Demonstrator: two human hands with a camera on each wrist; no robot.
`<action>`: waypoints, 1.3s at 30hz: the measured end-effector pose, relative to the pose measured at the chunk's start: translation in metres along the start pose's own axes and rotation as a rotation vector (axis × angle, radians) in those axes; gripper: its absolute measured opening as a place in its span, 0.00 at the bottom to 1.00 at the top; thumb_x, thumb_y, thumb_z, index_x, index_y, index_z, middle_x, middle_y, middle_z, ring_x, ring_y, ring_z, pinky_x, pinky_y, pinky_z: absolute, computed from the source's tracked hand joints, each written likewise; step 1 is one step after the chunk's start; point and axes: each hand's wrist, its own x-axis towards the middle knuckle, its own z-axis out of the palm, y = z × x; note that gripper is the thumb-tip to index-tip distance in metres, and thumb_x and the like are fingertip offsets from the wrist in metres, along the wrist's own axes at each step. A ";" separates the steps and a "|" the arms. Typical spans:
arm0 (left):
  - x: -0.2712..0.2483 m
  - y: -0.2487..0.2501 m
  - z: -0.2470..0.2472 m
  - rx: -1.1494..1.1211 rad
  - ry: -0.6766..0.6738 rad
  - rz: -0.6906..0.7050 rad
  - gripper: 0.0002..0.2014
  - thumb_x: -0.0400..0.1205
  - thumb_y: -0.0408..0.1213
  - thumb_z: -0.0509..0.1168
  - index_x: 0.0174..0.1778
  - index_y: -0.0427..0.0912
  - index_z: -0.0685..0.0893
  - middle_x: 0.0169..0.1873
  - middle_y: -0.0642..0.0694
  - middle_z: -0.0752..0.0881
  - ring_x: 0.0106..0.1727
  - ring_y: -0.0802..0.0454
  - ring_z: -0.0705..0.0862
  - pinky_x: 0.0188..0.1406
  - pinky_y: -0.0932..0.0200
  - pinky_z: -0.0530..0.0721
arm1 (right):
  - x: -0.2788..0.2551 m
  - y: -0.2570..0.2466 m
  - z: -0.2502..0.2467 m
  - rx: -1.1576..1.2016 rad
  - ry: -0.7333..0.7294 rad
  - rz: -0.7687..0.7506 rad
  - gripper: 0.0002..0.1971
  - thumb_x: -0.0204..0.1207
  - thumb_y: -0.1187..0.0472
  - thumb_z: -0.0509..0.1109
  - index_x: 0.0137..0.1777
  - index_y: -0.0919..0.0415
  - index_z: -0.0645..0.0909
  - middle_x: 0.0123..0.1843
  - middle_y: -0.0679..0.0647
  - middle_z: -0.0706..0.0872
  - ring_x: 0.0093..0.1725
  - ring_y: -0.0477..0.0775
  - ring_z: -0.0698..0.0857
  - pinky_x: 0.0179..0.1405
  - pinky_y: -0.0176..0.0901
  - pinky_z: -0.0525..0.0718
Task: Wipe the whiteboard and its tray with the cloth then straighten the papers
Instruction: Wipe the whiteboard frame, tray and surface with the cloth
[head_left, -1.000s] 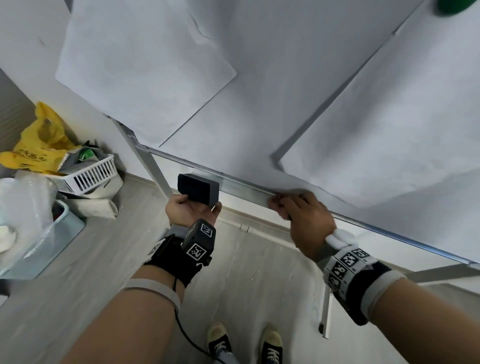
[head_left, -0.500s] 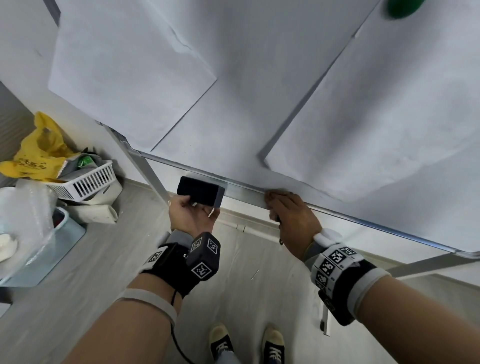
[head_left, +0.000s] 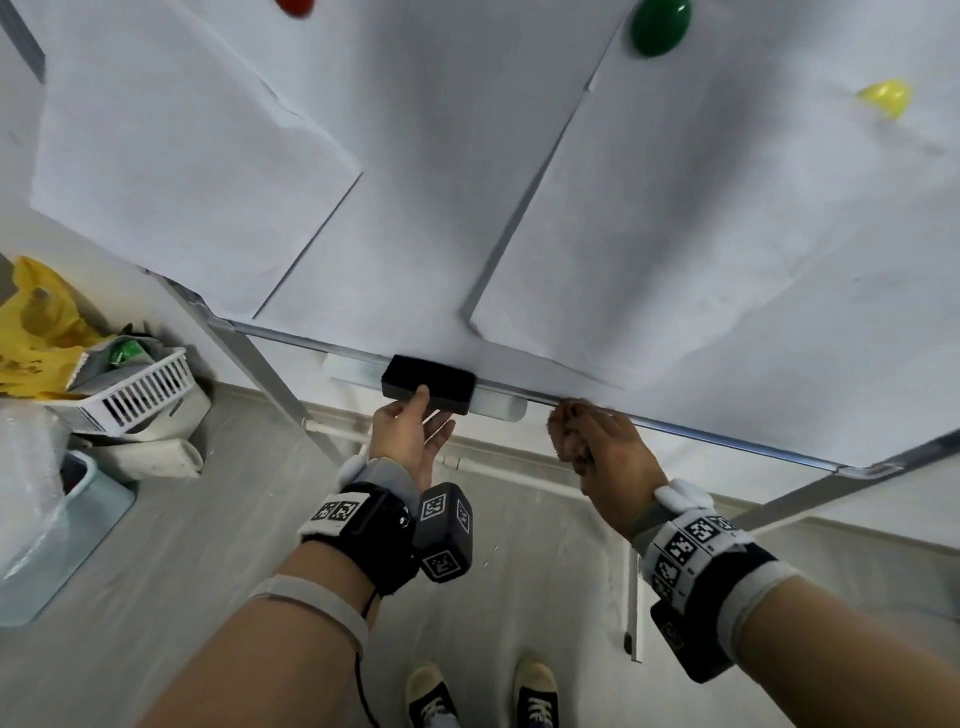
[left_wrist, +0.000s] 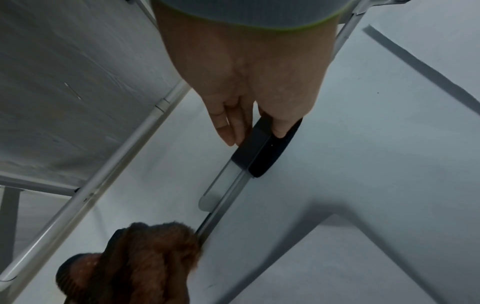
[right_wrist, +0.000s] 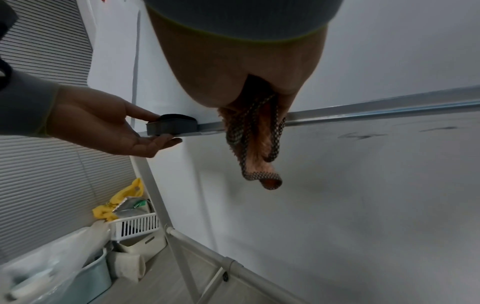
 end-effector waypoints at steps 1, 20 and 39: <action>0.000 -0.001 0.003 0.017 -0.006 -0.006 0.24 0.83 0.39 0.68 0.71 0.30 0.74 0.56 0.36 0.84 0.46 0.46 0.88 0.36 0.54 0.89 | 0.003 -0.002 0.002 0.013 -0.004 -0.019 0.17 0.64 0.79 0.60 0.40 0.56 0.78 0.51 0.48 0.87 0.51 0.57 0.80 0.52 0.47 0.81; -0.058 -0.116 0.081 0.088 -0.369 -0.259 0.24 0.82 0.28 0.66 0.75 0.36 0.73 0.67 0.39 0.85 0.68 0.42 0.84 0.69 0.46 0.81 | -0.040 0.047 -0.061 -0.179 -0.099 0.092 0.28 0.73 0.60 0.44 0.56 0.65 0.86 0.53 0.58 0.91 0.47 0.67 0.86 0.41 0.51 0.89; -0.106 -0.191 0.188 0.159 -0.207 -0.160 0.24 0.79 0.15 0.50 0.59 0.48 0.77 0.55 0.49 0.86 0.67 0.45 0.80 0.61 0.53 0.74 | -0.152 0.197 -0.148 0.245 0.088 0.483 0.15 0.77 0.73 0.57 0.48 0.58 0.85 0.44 0.53 0.86 0.36 0.58 0.84 0.33 0.67 0.86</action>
